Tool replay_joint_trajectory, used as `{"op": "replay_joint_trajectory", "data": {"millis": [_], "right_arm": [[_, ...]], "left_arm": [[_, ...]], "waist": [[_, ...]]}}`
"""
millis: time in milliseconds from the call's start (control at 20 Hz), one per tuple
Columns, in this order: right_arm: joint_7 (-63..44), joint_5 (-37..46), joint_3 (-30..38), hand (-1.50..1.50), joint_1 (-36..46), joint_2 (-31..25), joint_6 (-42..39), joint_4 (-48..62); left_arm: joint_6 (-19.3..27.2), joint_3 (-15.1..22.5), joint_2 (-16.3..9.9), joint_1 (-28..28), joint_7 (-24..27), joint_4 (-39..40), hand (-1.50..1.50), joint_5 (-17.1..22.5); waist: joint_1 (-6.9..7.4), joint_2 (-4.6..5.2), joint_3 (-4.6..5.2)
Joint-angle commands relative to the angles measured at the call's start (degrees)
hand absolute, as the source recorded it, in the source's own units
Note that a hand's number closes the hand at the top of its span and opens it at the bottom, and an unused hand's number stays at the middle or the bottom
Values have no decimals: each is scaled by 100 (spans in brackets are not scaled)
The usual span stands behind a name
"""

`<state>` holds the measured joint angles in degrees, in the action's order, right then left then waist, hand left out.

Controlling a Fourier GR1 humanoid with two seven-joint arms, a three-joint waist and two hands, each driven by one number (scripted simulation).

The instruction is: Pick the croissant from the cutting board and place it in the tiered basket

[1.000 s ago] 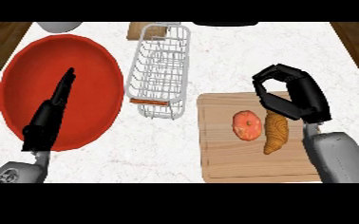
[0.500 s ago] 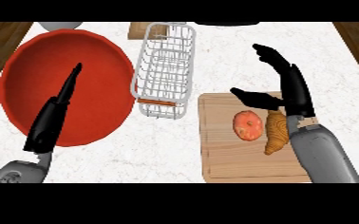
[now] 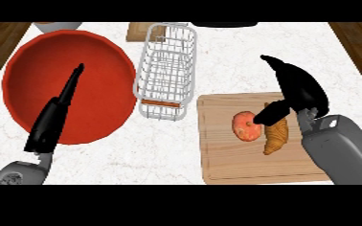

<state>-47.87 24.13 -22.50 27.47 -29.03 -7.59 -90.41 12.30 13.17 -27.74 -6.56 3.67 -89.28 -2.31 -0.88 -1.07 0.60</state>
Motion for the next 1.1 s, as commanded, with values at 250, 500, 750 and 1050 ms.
{"op": "replay_joint_trajectory", "data": {"millis": [250, 500, 750, 1050], "right_arm": [[-3269, 151, -809, -150, 957, 423, -1677, -736], [-3656, 406, -1093, -150, 902, 951, -1494, -364], [-3666, 925, -1268, -150, 867, 1280, -1383, 407], [-3728, 1336, -1293, -150, 772, 1392, -1625, 998]], "left_arm": [[-122, 110, 106, -56, 4, -240, 0, -18], [-105, 124, 173, 4, 84, -271, 0, -82], [-192, 172, 197, 15, 17, -254, 0, -84], [-205, 134, 179, 32, -82, -462, 0, -95]], "waist": [[59, 26, -32], [87, 62, -42], [114, 96, -42], [86, 81, -44]]}}
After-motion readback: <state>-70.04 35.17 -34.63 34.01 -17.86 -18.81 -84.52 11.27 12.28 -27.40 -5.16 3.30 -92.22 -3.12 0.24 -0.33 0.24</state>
